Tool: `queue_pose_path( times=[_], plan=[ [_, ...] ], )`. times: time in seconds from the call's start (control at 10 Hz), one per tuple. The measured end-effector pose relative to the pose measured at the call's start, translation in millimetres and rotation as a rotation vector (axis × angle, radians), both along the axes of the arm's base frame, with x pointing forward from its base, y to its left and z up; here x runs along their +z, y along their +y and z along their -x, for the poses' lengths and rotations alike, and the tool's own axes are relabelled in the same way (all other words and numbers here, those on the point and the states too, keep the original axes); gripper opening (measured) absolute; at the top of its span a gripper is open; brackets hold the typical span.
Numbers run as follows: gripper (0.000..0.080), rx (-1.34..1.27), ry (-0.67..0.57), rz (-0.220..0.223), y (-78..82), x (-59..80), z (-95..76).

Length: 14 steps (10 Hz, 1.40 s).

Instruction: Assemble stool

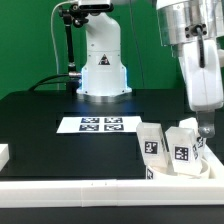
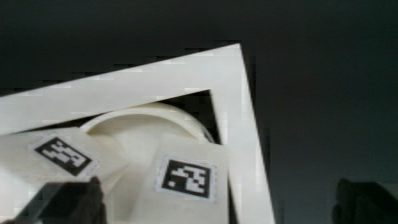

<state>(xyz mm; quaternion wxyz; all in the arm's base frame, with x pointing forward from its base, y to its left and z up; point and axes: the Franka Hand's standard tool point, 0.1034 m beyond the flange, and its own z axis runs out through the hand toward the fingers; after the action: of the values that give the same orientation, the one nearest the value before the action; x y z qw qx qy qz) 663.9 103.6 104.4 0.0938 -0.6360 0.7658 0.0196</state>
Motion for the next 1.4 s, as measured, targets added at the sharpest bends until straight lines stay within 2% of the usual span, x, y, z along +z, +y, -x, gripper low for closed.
queue_pose_path(
  times=[0.2, 0.4, 0.9, 1.0, 1.2, 1.4],
  plan=[
    [0.0649, 0.230, 0.027, 0.011, 1.9, 2.2, 5.1],
    [0.0649, 0.528, 0.022, 0.048, 2.3, 9.8, 2.5],
    [0.0649, 0.875, -0.024, 0.068, 0.6, 11.5, 1.4],
    [0.0649, 0.982, -0.034, 0.086, -0.2, 11.5, 1.5],
    [0.0649, 1.278, -0.054, 0.158, 0.9, 13.7, 0.3],
    [0.0649, 1.417, -0.060, 0.158, 1.0, 15.4, 1.5]
  ],
)
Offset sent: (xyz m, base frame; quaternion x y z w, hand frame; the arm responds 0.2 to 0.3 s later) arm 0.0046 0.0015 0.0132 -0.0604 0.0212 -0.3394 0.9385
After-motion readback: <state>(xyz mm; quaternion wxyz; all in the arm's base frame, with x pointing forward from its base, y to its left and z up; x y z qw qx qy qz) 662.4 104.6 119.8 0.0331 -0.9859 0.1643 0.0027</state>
